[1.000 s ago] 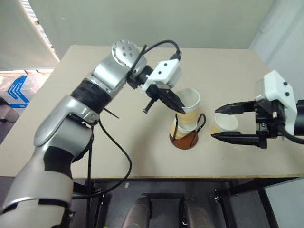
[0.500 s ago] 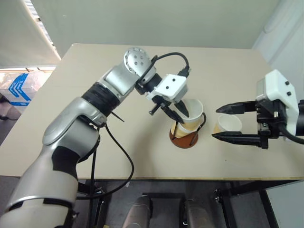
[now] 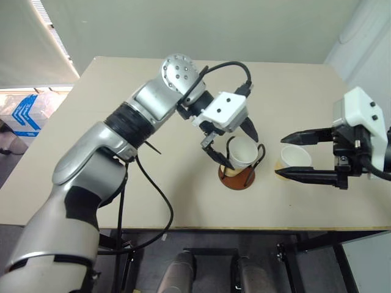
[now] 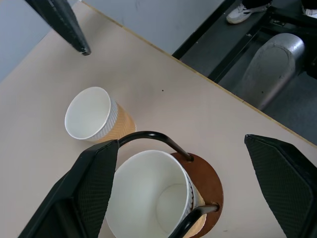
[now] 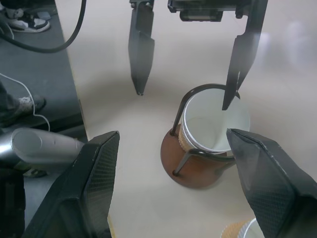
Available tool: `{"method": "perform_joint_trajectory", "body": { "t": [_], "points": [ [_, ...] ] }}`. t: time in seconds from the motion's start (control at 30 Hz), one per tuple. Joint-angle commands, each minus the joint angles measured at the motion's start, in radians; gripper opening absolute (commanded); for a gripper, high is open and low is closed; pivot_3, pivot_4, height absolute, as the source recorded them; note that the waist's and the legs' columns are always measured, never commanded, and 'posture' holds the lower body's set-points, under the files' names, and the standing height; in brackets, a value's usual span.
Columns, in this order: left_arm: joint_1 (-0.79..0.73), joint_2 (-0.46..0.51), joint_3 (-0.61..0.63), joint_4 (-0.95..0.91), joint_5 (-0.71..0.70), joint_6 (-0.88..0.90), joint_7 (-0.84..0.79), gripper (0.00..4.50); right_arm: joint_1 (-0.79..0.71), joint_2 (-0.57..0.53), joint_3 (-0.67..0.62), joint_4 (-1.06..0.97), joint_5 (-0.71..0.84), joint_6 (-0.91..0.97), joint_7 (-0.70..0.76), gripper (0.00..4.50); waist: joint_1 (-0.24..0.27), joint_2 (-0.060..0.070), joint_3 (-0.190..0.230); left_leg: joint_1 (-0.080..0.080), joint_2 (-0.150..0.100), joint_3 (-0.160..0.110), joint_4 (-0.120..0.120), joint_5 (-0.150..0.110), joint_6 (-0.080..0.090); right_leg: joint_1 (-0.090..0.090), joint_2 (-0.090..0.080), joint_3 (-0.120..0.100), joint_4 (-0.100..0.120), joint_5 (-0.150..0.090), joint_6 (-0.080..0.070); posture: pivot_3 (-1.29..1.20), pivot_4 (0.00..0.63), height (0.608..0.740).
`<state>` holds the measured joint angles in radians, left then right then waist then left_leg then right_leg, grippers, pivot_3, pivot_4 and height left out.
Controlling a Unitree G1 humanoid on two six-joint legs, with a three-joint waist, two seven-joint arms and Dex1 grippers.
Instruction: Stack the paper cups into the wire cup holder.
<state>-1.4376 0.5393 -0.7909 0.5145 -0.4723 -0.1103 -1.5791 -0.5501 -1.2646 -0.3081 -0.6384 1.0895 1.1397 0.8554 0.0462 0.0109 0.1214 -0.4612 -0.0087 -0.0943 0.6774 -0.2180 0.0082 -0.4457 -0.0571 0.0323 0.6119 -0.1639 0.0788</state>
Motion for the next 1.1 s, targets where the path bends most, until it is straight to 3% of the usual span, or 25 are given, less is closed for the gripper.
{"method": "perform_joint_trajectory", "body": {
  "t": [0.03, 0.23, 0.3, 0.4, 0.57, 0.77, 1.1],
  "points": [
    [0.005, -0.002, 0.146, 0.012, -0.032, 0.100, -0.035, 4.48, -0.005, -0.022, 0.013, 0.005, -0.066, -0.047, -0.016, 3.67, 0.000, 0.000, 0.000, 0.000, 0.000, 0.000, 0.001, 0.000, 0.000, 0.000, 0.000, 0.000, 0.000, 0.000, 0.000, 0.00, 0.150, 0.740],
    [0.087, 0.081, 0.414, -0.018, -0.111, 0.396, -0.001, 4.48, 0.012, -0.044, 0.087, 0.016, -0.170, -0.090, 0.005, 3.67, -0.008, 0.003, -0.001, 0.001, 0.001, 0.000, 0.001, 0.000, 0.000, 0.000, 0.001, 0.000, 0.001, 0.001, 0.000, 0.00, 0.150, 0.740],
    [0.185, 0.170, 0.488, -0.107, -0.127, 0.472, 0.003, 4.48, 0.029, -0.075, 0.151, 0.025, -0.251, -0.136, 0.037, 3.67, -0.010, 0.004, -0.001, 0.001, 0.001, 0.001, 0.000, 0.000, 0.000, 0.000, 0.001, 0.000, 0.001, 0.001, 0.000, 0.00, 0.150, 0.740],
    [0.347, 0.286, 0.566, -0.264, -0.137, 0.555, 0.020, 4.48, 0.020, -0.113, 0.266, 0.072, -0.385, -0.222, 0.090, 3.67, -0.021, 0.006, -0.002, 0.003, 0.002, 0.001, -0.001, 0.001, -0.001, 0.000, 0.002, 0.002, 0.000, 0.000, -0.001, 0.00, 0.150, 0.740],
    [0.503, 0.380, 0.654, -0.382, -0.115, 0.616, 0.066, 4.48, -0.044, -0.104, 0.447, 0.164, -0.601, -0.371, 0.194, 3.67, -0.009, 0.005, -0.001, 0.004, 0.002, 0.000, 0.001, 0.002, -0.003, 0.001, 0.003, 0.000, 0.001, -0.003, -0.005, 0.00, 0.150, 0.740],
    [0.576, 0.415, 0.757, -0.412, -0.111, 0.640, 0.122, 4.48, -0.115, -0.036, 0.597, 0.294, -0.809, -0.483, 0.282, 3.67, -0.014, 0.005, -0.001, 0.007, 0.002, 0.000, 0.001, 0.001, 0.001, 0.003, 0.003, 0.001, 0.003, -0.002, -0.017, 0.00, 0.150, 0.740],
    [0.628, 0.421, 0.847, -0.376, -0.096, 0.629, 0.163, 4.48, -0.113, 0.058, 0.649, 0.432, -0.991, -0.568, 0.344, 3.67, -0.023, 0.005, -0.001, 0.010, 0.002, -0.001, -0.002, 0.005, -0.002, 0.002, 0.003, 0.001, 0.007, 0.000, -0.021, 0.00, 0.150, 0.740]
  ]
}}
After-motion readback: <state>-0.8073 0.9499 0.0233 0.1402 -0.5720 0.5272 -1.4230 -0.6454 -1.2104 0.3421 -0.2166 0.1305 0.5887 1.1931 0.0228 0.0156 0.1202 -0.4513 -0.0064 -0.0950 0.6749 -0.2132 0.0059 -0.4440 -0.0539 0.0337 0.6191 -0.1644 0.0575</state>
